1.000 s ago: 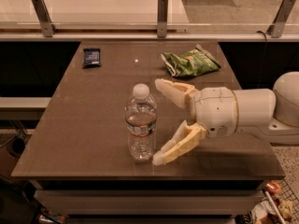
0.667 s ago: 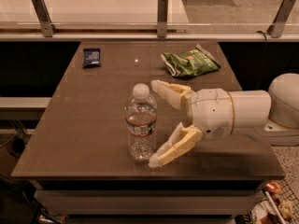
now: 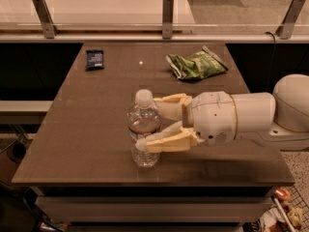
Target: Move water bottle near rxbar blueberry
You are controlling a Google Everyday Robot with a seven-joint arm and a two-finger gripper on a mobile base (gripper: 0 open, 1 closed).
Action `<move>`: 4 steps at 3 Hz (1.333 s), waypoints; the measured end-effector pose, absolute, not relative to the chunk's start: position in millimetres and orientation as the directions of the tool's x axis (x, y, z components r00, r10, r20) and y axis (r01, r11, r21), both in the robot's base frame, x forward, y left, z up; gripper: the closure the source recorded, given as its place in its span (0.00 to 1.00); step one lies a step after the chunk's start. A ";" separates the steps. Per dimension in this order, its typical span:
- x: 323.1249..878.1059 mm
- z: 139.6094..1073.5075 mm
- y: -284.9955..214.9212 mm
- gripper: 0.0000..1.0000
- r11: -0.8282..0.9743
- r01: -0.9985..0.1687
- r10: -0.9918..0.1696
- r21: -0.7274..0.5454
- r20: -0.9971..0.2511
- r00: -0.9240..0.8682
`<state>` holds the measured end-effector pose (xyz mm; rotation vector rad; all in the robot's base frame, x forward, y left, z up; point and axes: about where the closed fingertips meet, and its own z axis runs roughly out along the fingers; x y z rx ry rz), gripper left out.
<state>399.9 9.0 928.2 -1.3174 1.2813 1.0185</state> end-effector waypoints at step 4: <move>396.6 931.0 15.7 1.00 0.041 -0.994 -0.161 -0.102 -0.982 0.095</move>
Offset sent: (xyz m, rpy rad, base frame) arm -0.0010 0.0020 0.0009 -0.0016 -0.0020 0.0038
